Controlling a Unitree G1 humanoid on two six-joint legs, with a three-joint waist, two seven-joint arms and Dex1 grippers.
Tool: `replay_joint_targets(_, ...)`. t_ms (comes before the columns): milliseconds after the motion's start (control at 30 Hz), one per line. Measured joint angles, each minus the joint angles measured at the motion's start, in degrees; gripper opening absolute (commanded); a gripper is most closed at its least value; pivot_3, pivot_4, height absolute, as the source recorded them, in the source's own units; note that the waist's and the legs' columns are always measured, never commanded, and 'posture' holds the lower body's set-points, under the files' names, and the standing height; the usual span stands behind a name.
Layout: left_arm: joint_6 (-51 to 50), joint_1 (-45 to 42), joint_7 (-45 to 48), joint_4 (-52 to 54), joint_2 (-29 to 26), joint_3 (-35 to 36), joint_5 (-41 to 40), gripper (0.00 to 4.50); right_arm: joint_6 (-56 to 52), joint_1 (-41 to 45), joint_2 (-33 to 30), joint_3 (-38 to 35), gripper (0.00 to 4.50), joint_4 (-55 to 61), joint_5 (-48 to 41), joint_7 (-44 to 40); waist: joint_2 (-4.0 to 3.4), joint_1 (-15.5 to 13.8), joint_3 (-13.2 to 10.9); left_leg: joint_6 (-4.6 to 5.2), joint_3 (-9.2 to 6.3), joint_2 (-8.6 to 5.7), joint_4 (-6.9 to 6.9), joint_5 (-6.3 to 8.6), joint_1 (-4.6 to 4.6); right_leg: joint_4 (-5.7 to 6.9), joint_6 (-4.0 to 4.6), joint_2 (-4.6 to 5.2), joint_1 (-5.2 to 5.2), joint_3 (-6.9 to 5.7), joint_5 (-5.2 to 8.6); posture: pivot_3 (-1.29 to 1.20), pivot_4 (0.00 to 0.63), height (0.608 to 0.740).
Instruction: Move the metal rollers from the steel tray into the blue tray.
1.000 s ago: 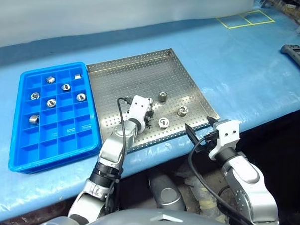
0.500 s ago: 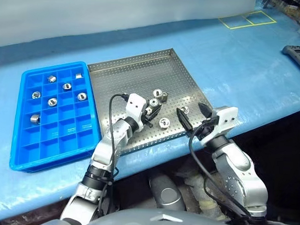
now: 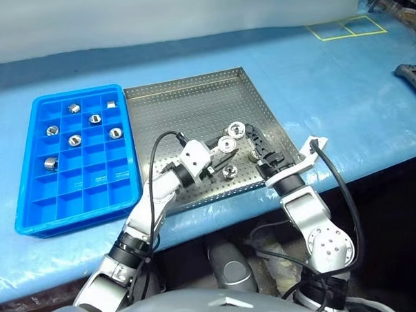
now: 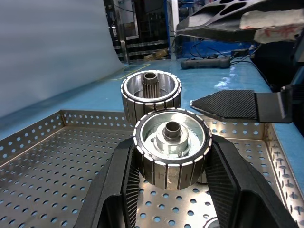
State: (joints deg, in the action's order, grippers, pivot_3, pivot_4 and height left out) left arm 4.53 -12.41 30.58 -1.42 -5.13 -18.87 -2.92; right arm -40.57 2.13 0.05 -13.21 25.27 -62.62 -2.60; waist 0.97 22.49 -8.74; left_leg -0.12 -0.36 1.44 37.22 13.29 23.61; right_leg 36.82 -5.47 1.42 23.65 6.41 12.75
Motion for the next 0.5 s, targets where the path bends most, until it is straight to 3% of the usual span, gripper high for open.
replay_joint_targets(133, -0.01, 0.00, 1.47, -0.01, -0.46, -0.82, 0.03, 1.72, -0.04, 0.04, -0.49, 0.48, 4.50, -0.25, -1.46, 0.84, 0.00, -0.03, 0.00, 0.01, 0.01, 0.01, 0.00, -0.01, 0.00, 0.00, 0.00, -0.01, 0.00, 0.01, 0.00, -0.37, 0.150, 0.740)
replay_joint_targets(233, -0.03, -0.01, 1.80, -0.01, -0.44, -0.87, 0.04, 1.72, -0.07, 0.07, -1.02, 1.14, 3.95, -0.25, -2.00, 1.01, 0.00, -0.05, 0.00, 0.01, 0.01, 0.01, 0.00, 0.00, 0.01, -0.01, 0.00, -0.01, 0.01, 0.01, 0.00, -0.36, 0.150, 0.740)
replay_joint_targets(500, -0.19, -0.28, 2.11, -0.01, 0.23, -0.96, 0.01, 1.72, -0.06, 0.12, -2.24, 3.19, 1.36, -0.35, -2.01, 0.99, 0.00, -0.12, 0.00, 0.01, 0.01, 0.01, 0.00, 0.00, 0.00, -0.01, 0.00, -0.01, 0.01, 0.02, 0.00, -0.36, 0.150, 0.740)
